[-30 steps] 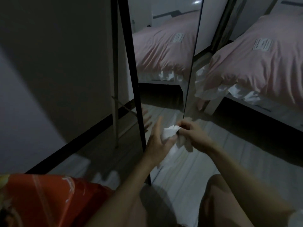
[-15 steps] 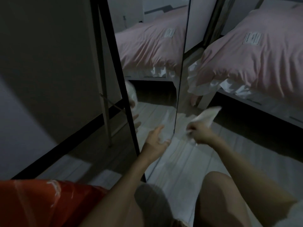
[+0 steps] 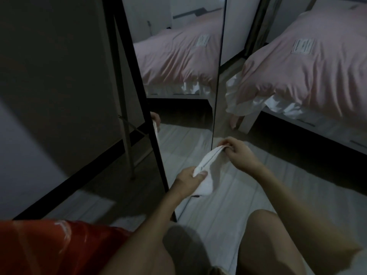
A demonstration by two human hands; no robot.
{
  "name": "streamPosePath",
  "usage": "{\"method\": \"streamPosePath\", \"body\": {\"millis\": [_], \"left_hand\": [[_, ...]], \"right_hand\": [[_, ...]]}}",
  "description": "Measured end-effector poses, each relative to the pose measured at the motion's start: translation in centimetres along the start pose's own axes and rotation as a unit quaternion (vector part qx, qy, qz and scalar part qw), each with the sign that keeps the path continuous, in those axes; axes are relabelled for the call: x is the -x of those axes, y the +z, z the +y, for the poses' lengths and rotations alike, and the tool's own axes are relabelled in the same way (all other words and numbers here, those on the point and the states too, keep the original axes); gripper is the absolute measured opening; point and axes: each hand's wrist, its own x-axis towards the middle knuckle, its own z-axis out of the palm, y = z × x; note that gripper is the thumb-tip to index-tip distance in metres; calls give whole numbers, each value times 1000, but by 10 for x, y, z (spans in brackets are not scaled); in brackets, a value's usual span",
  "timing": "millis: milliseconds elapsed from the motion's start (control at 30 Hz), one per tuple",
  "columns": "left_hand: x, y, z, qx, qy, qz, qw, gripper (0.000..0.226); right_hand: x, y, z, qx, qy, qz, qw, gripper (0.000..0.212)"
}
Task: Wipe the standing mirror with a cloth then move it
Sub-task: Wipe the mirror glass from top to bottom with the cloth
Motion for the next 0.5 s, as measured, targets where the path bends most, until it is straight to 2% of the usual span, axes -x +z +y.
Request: {"method": "streamPosePath", "body": {"millis": [33,100,167,200,233,267,333,400,500], "left_hand": [[-2,0,-2,15,-2,38,999,18],[-4,0,0,126,-36,63,989,17],[-5,-2,10,307,-80,-1,948,28],[-6,-4,12,368,-88,-39,925,36],[-6,-6,13,385,-88,-71,916,43],[-5,-9,16,361,-78,-100,924,49],[-2,-12,17,276,-55,-138,950,55],[2,-13,19,217,-38,-139,966,56],[6,-10,23,207,-18,-48,977,34]], "right_hand": [[3,5,2,9,-10,30,999,21],[10,17,7,24,-33,16,999,19],[19,34,6,-10,-24,-64,998,22],[23,41,4,-47,2,-111,993,33],[26,47,3,-82,28,-144,986,46],[28,50,3,-107,43,-155,981,55],[30,51,6,-159,36,-126,979,44],[25,49,10,-190,36,-39,980,21],[12,42,11,-162,37,110,980,24]]}}
